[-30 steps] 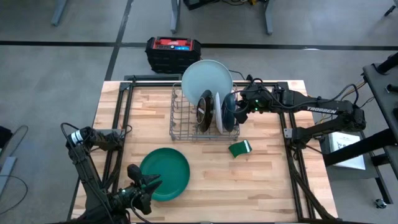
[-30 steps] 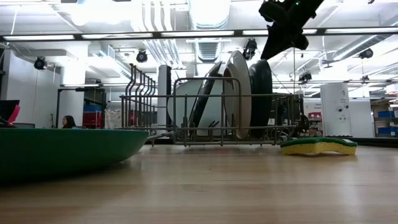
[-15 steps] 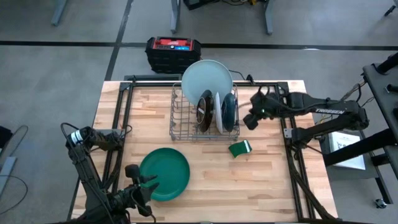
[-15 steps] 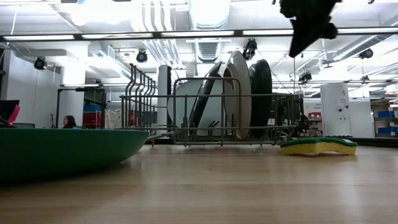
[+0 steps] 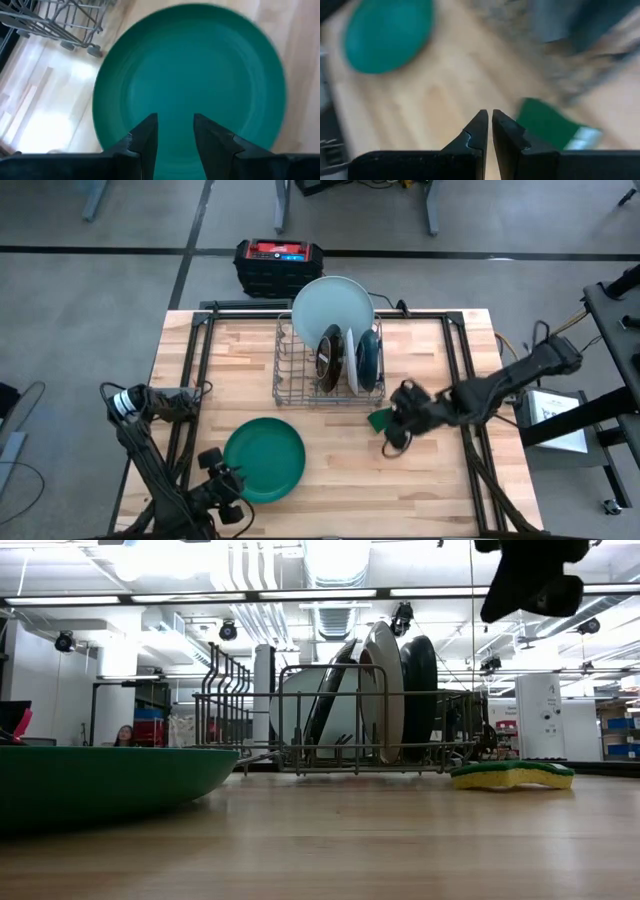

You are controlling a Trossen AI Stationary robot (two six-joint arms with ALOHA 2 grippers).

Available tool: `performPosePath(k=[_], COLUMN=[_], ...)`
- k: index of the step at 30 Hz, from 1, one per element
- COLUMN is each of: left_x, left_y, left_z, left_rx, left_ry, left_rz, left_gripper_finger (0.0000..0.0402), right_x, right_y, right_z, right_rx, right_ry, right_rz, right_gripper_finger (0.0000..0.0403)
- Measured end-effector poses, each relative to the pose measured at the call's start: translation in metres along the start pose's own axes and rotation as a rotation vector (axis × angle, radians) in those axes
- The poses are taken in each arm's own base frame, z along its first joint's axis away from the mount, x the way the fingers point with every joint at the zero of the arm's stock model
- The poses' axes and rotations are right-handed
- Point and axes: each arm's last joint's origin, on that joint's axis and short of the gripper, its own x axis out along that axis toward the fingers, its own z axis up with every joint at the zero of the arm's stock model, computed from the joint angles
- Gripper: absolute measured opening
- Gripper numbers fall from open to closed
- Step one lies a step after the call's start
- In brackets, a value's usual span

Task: Sort dishes
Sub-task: Put the green plate in the dish rack

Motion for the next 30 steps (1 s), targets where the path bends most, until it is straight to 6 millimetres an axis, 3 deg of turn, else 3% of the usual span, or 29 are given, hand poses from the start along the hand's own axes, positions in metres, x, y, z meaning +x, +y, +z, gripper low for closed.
performPosePath(k=[5,13,23,30], left_x=[0.021,0.049,0.071,0.076], left_y=[0.001,-0.008,-0.014,-0.013], left_z=[-0.016,-0.035,-0.052,-0.055], left_rx=[-0.021,-0.084,-0.108,-0.111], left_ry=[-0.086,-0.097,-0.110,-0.110], left_rz=[0.029,-0.057,-0.155,-0.161], left_gripper_finger=[0.0116,0.0116,0.0116,0.0116], right_x=[0.024,0.082,0.151,0.179], right_y=[0.035,0.086,0.135,0.154], right_z=[-0.023,-0.039,-0.051,-0.048], right_rx=[-0.006,0.076,0.137,0.157], right_ry=[-0.045,-0.113,-0.067,-0.063], right_rz=[0.171,0.327,0.261,0.215], right_gripper_finger=[0.0018,0.0018,0.0024,0.0086])
